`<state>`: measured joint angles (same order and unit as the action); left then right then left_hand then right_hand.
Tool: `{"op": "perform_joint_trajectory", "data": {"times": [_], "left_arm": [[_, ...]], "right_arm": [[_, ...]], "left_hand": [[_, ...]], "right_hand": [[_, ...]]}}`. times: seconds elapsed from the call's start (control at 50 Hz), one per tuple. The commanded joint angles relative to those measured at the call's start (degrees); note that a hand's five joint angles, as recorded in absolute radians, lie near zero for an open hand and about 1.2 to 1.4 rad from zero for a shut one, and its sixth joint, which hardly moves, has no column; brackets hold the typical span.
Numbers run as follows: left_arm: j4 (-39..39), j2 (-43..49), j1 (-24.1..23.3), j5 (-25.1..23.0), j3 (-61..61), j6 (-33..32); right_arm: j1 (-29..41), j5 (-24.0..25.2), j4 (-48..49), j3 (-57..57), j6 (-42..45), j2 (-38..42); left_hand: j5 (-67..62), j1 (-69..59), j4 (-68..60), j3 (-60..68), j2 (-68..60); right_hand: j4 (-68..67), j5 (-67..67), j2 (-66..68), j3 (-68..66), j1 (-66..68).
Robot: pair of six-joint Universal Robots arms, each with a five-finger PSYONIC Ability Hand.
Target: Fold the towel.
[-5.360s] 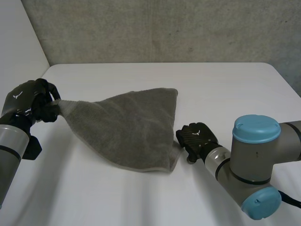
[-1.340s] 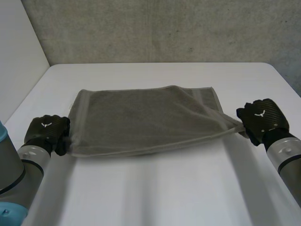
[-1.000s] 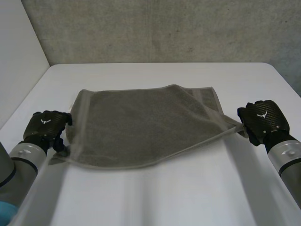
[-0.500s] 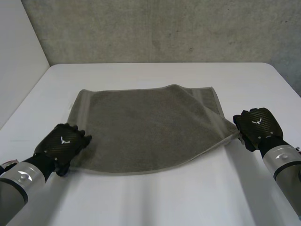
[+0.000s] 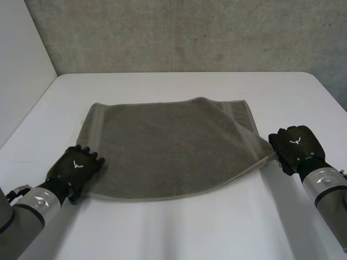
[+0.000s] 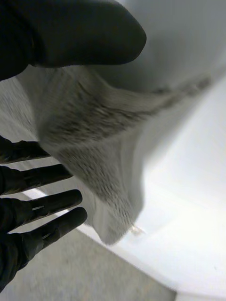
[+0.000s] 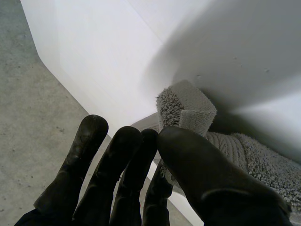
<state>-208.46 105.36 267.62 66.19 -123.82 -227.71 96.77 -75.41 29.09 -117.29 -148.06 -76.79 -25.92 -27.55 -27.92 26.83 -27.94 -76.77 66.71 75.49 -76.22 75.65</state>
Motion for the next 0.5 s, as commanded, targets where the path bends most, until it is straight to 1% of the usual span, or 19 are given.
{"op": "perform_joint_trajectory", "data": {"times": [0.02, 0.12, 0.14, 0.18, 0.22, 0.24, 0.28, 0.3, 0.32, 0.34, 0.38, 0.4, 0.42, 0.5], "left_arm": [[-7.67, 2.48, -0.96, 5.27, 0.68, 3.5], [-9.07, 1.87, -0.87, 5.88, 0.95, 8.23], [-9.07, 1.86, -0.87, 5.88, 0.95, 8.24], [-9.07, 1.42, -0.87, 5.88, 0.95, 9.56], [-8.9, -0.58, -0.69, 5.71, 0.68, 12.8], [-8.9, -0.6, -0.69, 5.71, 0.68, 12.81], [-8.46, -2.26, -0.52, 5.35, 0.42, 16.05], [-8.46, -2.27, -0.52, 5.35, 0.42, 16.07], [-8.28, -2.7, -0.43, 5.35, 0.51, 17.72], [-8.28, -2.71, -0.43, 5.35, 0.51, 17.74], [-8.11, -3.67, -0.34, 4.83, 0.59, 20.36], [-8.11, -3.67, -0.34, 4.83, 0.59, 20.37], [-7.93, -4.28, -0.34, 4.13, 0.51, 21.07], [-6.09, -6.65, -0.25, 1.49, 0.24, 21.43]], "right_arm": [[0.0, 0.0, 0.0, 0.04, -0.03, 0.06], [0.0, -0.09, 0.0, 0.04, 0.06, 0.06], [0.0, -0.09, 0.0, 0.04, 0.06, 0.06], [-0.09, -0.09, 0.0, 0.04, 0.06, 0.06], [-0.09, -0.09, 0.0, 0.04, 0.14, 0.06], [-0.09, -0.09, 0.0, 0.04, 0.14, 0.06], [-0.18, -0.09, 0.0, 0.04, 0.14, 0.06], [-0.18, -0.09, 0.0, 0.04, 0.14, 0.06], [-0.18, -0.09, 0.0, 0.13, 0.23, 0.06], [-0.18, -0.09, 0.0, 0.13, 0.23, 0.06], [-0.35, -0.26, 0.0, 0.22, 0.15, 0.06], [-0.44, -0.35, 0.0, 0.31, 0.14, -0.03], [-0.44, -0.35, 0.0, 0.31, 0.14, -0.03], [-0.53, -1.05, -0.09, 0.75, 0.23, -0.29]], "left_hand": [[11.58, 3.21, 3.57, -2.49, 3.6], [10.74, 2.37, 2.73, -1.65, 2.76], [10.74, 2.37, 2.73, -1.64, 2.76], [9.73, 1.36, 1.72, -0.64, 1.75], [6.71, -1.66, -1.3, 2.38, -1.27], [6.7, -1.67, -1.31, 2.39, -1.28], [-0.15, -8.52, -8.16, 9.24, -8.13], [-0.2, -8.57, -8.2, 9.29, -8.18], [-5.52, -13.89, -13.53, 14.62, -13.51], [-5.58, -13.95, -13.59, 14.67, -13.56], [-18.3, -26.67, -26.31, 27.39, -26.28], [-18.36, -26.73, -26.37, 27.46, -26.34], [-22.19, -30.56, -30.2, 31.29, -30.17], [-27.92, -36.29, -35.93, 37.02, -35.9]], "right_hand": [[-3.23, 3.29, 4.51, -3.78, 4.35], [-3.23, 3.29, 4.51, -3.78, 4.35], [-3.23, 3.29, 4.51, -3.78, 4.35], [-3.23, 3.29, 4.51, -3.78, 4.35], [-3.23, 3.29, 4.51, -3.78, 4.35], [-3.23, 3.29, 4.51, -3.78, 4.35], [-3.23, 3.29, 4.51, -3.78, 4.35], [-3.23, 3.29, 4.51, -3.78, 4.35], [-3.23, 3.29, 4.51, -3.78, 4.35], [-3.23, 3.29, 4.51, -3.78, 4.35], [-3.23, 3.29, 4.51, -3.78, 4.35], [-3.23, 3.29, 4.51, -3.78, 4.35], [-3.23, 3.29, 4.51, -3.78, 4.35], [-3.23, 3.29, 4.51, -3.78, 4.35]]}}
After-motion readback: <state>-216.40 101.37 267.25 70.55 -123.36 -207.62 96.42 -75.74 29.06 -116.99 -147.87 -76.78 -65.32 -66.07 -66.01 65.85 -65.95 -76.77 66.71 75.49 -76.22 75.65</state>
